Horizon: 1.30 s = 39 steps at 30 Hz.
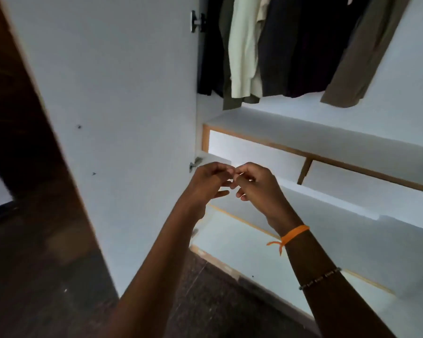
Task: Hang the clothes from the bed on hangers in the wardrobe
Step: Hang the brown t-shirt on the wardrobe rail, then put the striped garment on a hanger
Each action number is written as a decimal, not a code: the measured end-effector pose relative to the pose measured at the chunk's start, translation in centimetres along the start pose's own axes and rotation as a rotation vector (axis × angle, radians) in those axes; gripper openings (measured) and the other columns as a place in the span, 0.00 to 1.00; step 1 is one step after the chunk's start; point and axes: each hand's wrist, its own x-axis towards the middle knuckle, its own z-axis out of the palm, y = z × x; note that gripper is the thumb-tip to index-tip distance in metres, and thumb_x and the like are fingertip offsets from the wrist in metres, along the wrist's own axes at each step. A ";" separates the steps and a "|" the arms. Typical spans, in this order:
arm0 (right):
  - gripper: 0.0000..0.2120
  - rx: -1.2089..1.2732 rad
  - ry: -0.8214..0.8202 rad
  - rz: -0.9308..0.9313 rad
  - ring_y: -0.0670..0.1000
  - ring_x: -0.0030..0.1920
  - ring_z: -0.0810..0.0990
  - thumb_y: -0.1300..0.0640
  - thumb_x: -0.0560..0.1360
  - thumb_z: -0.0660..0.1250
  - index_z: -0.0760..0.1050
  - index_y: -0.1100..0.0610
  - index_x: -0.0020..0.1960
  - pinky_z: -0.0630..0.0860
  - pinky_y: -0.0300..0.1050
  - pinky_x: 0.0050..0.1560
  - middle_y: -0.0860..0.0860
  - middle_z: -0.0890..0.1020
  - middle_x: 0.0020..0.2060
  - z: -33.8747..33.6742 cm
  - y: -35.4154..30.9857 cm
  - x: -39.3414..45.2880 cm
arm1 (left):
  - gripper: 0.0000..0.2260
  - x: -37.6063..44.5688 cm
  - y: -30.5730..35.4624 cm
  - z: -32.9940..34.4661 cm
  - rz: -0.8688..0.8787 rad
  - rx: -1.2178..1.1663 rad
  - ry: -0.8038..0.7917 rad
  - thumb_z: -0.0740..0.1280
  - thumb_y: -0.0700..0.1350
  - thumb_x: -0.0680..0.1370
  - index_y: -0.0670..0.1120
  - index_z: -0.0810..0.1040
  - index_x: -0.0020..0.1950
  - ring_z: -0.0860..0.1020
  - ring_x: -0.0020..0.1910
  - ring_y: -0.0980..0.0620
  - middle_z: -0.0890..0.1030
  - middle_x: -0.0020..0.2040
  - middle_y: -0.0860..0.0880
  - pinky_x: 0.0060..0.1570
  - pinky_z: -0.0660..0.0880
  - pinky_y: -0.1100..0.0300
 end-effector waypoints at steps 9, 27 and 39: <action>0.08 0.208 -0.489 0.000 0.47 0.32 0.78 0.63 0.78 0.60 0.77 0.59 0.46 0.75 0.38 0.33 0.55 0.82 0.40 22.4 -4.5 -9.7 | 0.06 -16.4 -8.6 -17.8 -0.171 -0.135 0.512 0.63 0.38 0.79 0.44 0.78 0.45 0.79 0.47 0.47 0.80 0.43 0.44 0.54 0.76 0.48; 0.08 0.351 -1.333 0.026 0.38 0.24 0.74 0.64 0.78 0.59 0.76 0.58 0.47 0.70 0.30 0.26 0.52 0.79 0.33 62.3 -25.3 -39.4 | 0.07 -55.8 -14.2 -51.1 -0.247 -0.282 1.434 0.63 0.39 0.79 0.47 0.77 0.44 0.74 0.36 0.59 0.76 0.36 0.51 0.42 0.75 0.63; 0.09 0.256 -1.674 -0.017 0.45 0.34 0.78 0.62 0.79 0.58 0.76 0.54 0.46 0.73 0.36 0.35 0.50 0.81 0.36 85.0 -36.1 -52.4 | 0.06 -70.2 -18.8 -70.3 -0.290 -0.368 1.734 0.63 0.40 0.79 0.47 0.78 0.45 0.75 0.37 0.60 0.78 0.36 0.52 0.44 0.75 0.63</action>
